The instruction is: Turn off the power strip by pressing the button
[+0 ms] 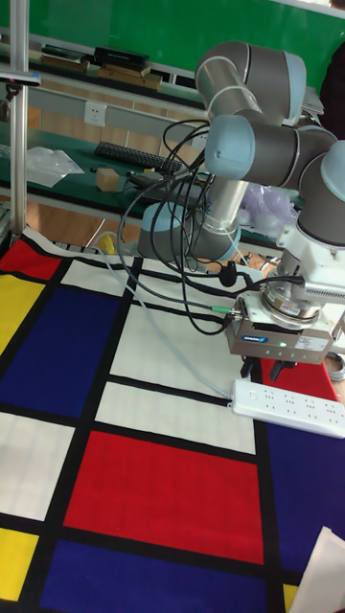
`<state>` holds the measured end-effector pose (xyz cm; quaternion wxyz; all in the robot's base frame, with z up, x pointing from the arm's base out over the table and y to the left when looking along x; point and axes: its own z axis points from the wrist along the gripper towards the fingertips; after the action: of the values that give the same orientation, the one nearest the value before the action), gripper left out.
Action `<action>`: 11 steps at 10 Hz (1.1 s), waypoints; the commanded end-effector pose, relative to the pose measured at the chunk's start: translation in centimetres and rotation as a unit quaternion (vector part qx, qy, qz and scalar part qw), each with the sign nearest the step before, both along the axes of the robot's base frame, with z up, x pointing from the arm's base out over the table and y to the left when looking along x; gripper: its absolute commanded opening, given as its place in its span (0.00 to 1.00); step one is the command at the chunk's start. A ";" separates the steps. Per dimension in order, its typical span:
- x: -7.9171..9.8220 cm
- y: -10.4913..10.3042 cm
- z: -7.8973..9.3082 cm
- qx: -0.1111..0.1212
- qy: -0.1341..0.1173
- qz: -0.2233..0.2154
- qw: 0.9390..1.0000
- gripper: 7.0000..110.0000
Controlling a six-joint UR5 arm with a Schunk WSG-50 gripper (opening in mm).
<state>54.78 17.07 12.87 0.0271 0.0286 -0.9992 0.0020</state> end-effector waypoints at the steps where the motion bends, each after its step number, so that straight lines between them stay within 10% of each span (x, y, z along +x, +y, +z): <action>1: -2.4 0.6 -1.7 -0.002 0.001 -0.005 1.000 0.36; 6: -6.8 -0.5 -5.9 0.000 0.001 0.004 1.000 0.36; 11: -7.3 -0.3 -7.6 -0.001 0.002 -0.016 1.000 0.36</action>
<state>47.97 16.71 6.04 0.0273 0.0222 -0.9994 0.0067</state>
